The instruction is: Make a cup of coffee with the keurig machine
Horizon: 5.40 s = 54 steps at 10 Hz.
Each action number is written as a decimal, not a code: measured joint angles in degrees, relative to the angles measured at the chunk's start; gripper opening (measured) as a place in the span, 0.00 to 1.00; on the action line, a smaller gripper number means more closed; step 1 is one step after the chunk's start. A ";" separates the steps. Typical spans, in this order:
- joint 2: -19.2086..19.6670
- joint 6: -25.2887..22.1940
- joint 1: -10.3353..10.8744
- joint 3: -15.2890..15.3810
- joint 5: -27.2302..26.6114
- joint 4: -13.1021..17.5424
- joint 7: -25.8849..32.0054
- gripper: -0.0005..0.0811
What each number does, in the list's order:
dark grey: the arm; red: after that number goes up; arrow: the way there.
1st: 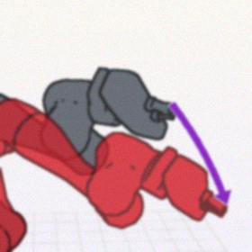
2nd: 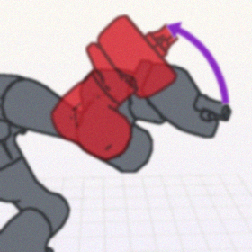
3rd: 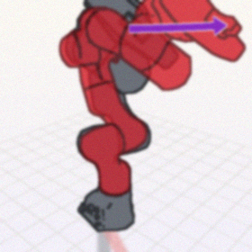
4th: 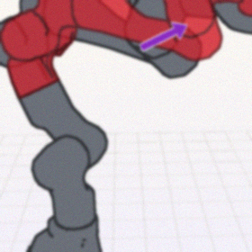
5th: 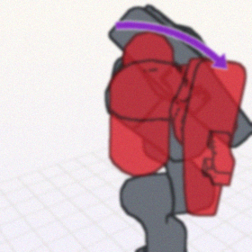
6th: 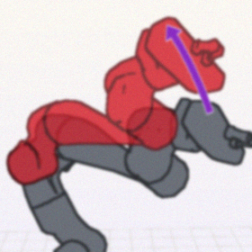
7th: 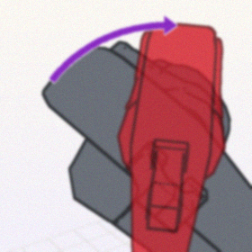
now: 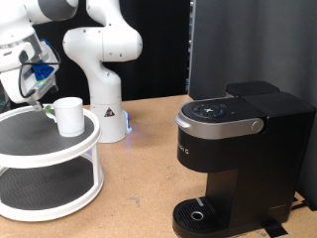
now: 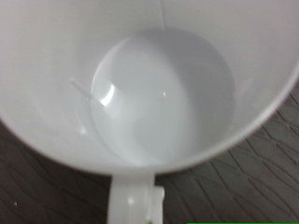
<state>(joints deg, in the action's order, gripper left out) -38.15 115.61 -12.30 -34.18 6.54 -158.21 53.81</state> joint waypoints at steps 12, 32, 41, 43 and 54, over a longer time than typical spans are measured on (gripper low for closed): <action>-0.33 0.91 -0.80 -0.64 0.45 -2.90 1.48 0.99; -1.97 -6.01 -0.49 2.56 -2.75 0.29 -1.71 0.09; -5.19 -6.90 1.47 6.18 -11.27 2.47 -4.85 0.09; -5.16 -2.18 3.81 8.88 -14.29 2.45 -7.28 0.09; 0.23 6.14 6.99 17.78 -16.88 3.49 -21.86 0.09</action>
<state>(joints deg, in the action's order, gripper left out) -37.92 121.75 -5.31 -16.40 -10.34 -154.72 31.95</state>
